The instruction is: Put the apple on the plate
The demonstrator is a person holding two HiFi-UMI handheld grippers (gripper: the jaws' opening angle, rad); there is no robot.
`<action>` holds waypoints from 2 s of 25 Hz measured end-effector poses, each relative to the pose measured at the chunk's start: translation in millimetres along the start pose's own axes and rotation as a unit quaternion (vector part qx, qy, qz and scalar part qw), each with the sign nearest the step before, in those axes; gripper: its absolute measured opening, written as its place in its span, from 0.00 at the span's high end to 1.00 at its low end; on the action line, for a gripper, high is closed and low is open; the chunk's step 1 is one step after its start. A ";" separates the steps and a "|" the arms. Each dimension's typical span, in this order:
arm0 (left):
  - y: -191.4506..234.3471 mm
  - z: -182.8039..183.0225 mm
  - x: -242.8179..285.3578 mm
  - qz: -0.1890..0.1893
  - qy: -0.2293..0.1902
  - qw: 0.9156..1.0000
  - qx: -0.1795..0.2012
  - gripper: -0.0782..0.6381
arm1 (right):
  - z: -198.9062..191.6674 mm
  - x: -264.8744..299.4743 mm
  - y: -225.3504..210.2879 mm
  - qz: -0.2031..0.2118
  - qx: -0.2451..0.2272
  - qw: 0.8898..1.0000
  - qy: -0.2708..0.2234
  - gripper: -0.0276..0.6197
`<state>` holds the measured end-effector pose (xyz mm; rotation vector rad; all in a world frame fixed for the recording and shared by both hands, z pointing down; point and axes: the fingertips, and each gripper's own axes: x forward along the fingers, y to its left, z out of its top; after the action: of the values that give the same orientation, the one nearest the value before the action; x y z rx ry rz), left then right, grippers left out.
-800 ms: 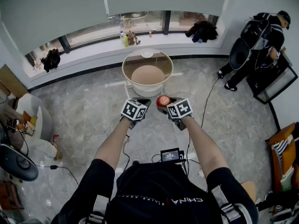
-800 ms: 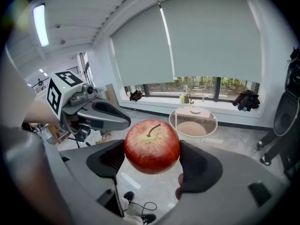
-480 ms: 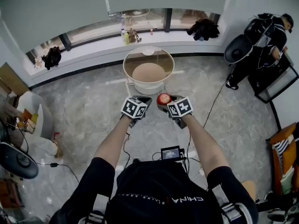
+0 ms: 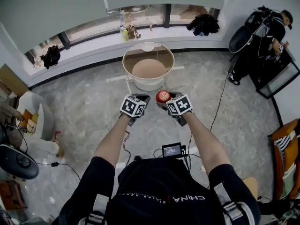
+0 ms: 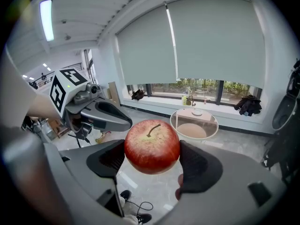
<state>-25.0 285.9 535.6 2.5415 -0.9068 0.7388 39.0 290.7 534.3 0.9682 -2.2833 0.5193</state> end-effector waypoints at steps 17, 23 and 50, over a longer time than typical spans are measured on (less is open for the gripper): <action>-7.2 -11.4 4.0 0.005 0.018 1.000 -0.001 0.87 | -13.9 -6.1 -5.2 0.008 0.014 1.000 0.007 0.38; -18.6 -2.9 13.7 0.002 0.010 1.000 -0.009 0.87 | -21.9 -16.0 -19.3 0.013 0.013 1.000 0.006 0.38; 188.5 36.3 143.9 0.014 0.052 0.998 -0.037 0.87 | 50.5 131.2 -182.7 -0.017 0.075 0.995 0.057 0.38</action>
<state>-41.5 60.3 615.5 2.4069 -0.9201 0.8221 83.3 75.6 604.5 1.0212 -2.1466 0.7220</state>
